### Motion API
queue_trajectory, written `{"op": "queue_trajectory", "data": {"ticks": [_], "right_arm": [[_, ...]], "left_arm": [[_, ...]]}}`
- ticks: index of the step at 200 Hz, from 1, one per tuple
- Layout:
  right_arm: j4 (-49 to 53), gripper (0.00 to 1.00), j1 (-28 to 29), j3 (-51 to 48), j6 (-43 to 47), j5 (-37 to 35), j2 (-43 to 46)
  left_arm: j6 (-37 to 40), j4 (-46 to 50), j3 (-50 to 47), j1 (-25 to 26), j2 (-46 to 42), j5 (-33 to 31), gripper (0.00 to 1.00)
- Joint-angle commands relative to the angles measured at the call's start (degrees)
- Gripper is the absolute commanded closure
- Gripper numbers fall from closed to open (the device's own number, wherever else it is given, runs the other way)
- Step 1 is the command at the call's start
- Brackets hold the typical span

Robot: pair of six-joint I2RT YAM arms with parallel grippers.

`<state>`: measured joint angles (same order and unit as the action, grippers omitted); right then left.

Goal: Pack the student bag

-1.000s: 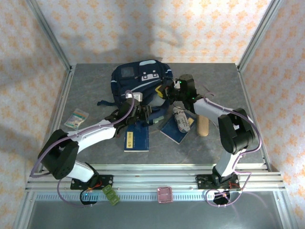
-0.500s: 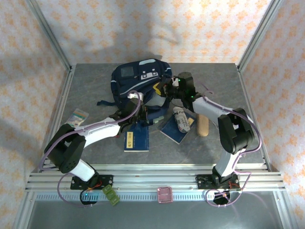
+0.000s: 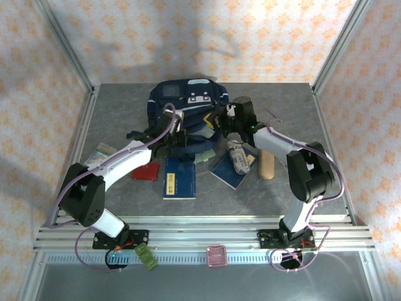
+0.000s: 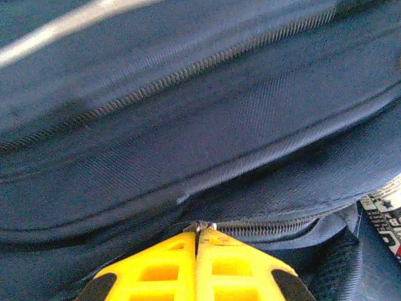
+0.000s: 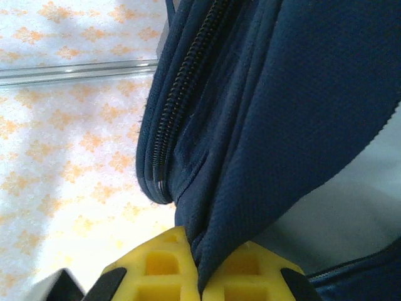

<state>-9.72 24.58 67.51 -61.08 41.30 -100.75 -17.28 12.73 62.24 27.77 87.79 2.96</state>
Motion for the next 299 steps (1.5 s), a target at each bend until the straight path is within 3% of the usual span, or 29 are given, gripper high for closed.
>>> {"op": "queue_trajectory", "data": {"ticks": [1, 40, 62, 80, 94, 116, 138, 174, 227, 235, 261, 299], "right_arm": [[1.9, 1.00, -0.7, -0.4, 5.0, -3.7, 3.6], [1.0, 1.00, -1.5, -1.7, 4.9, -4.1, 5.1], [0.0, 1.00, -1.5, -1.6, 4.2, -2.3, 4.8], [-0.2, 1.00, -1.4, -1.5, 4.0, -1.9, 4.8], [-0.2, 1.00, -1.4, -1.5, 3.9, -1.9, 4.9], [-0.5, 1.00, -1.4, -1.5, 3.6, -2.1, 4.8], [-0.6, 1.00, -1.2, -1.4, 3.4, -2.2, 4.8], [-0.9, 1.00, -0.9, -1.0, 3.1, -1.8, 4.6], [-1.1, 1.00, -0.7, -0.3, 2.9, -1.8, 4.7], [-1.3, 1.00, -0.7, -0.3, 2.7, -1.8, 4.7], [-1.5, 1.00, -0.3, 0.0, 2.5, -1.7, 4.5], [-0.2, 1.00, -0.5, -0.2, 3.8, -2.6, 4.9]], "left_arm": [[5.6, 8.6, 3.7, -0.8, 0.0, -3.4, 1.00], [6.9, 10.8, 0.8, -2.5, -0.7, -9.6, 1.00], [5.2, 8.0, -2.4, -3.0, -3.0, -5.3, 1.00], [2.2, 2.8, -5.8, -2.6, -5.8, 2.8, 0.64], [0.5, -0.8, -7.6, -1.7, -7.1, 7.6, 0.54], [0.1, -1.4, -7.5, 0.0, -6.7, 9.8, 0.44], [-0.1, -1.1, -7.1, 0.6, -4.9, 11.0, 0.42], [0.4, 1.4, -5.2, 2.0, -1.9, 6.2, 0.41], [0.5, 1.3, -3.5, 4.8, 2.5, 3.9, 0.47], [0.3, 1.5, -3.0, 5.3, 3.2, 2.2, 0.53], [0.2, 2.2, -2.0, 5.5, 5.9, -0.7, 0.99], [0.7, 2.3, -3.2, 5.3, 3.4, -4.2, 1.00]]}}
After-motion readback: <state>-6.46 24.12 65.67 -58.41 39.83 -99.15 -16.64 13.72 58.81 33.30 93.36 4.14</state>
